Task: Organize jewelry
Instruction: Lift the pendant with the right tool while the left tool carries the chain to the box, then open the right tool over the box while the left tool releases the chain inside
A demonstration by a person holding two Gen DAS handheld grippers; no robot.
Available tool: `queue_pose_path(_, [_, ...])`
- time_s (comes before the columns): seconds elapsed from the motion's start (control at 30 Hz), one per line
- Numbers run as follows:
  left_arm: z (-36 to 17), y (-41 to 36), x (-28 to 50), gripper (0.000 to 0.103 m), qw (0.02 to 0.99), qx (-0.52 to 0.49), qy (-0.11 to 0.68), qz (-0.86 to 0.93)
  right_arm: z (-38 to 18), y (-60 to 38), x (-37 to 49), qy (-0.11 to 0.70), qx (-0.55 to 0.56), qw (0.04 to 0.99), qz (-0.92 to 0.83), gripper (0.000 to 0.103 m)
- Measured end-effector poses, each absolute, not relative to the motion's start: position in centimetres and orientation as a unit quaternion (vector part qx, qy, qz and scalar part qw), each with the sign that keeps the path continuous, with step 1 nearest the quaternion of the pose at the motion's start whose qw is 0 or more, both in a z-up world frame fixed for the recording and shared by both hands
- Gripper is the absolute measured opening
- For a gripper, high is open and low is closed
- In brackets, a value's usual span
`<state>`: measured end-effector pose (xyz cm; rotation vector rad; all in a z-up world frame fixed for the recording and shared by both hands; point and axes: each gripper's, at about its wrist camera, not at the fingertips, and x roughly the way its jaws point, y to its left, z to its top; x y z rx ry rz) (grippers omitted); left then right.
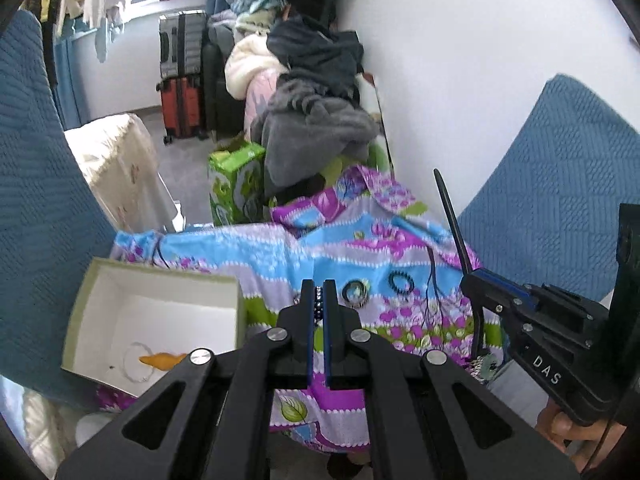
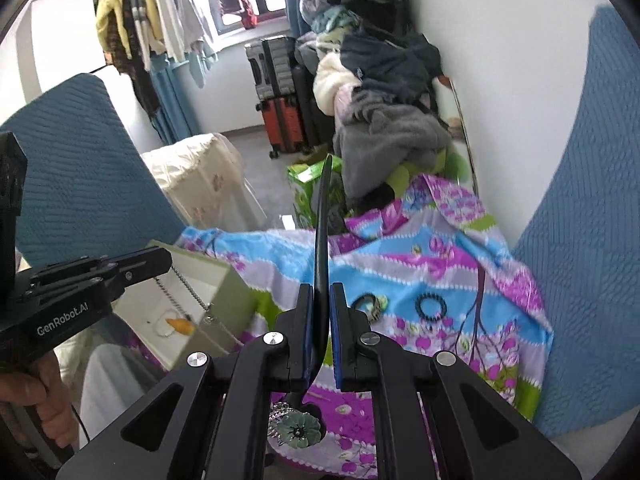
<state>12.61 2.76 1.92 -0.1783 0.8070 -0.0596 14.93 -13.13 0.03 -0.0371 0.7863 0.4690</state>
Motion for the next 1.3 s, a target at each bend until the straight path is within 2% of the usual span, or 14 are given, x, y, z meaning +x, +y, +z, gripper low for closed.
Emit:
queue_pose_path(0.37, [7.4,7.8,11.3,0.003,0.932,-0.091,0.351,0.009,4.9,-8.2,15.1,0.357,-0.01,0.893,0.276,0.006])
queue_pose_path(0.6, [7.6,11.9,10.5,0.003,0.932,-0.107,0.344,0.039,5.6,-2.8,15.3,0.353,-0.032,0.882,0.311,0.006])
queue_pose_path(0.83, [4.4,15.8,10.0,0.003,0.921,-0.13,0.362,0.063,2.9,2.0,15.5,0.376,-0.052,0.862,0.336,0.006])
queue_pose_path(1.3, [-6.9,20.0,10.2,0.003,0.882,-0.181,0.428,0.075,-8.4,7.3,15.9,0.459,-0.098,0.81,0.352,0.006])
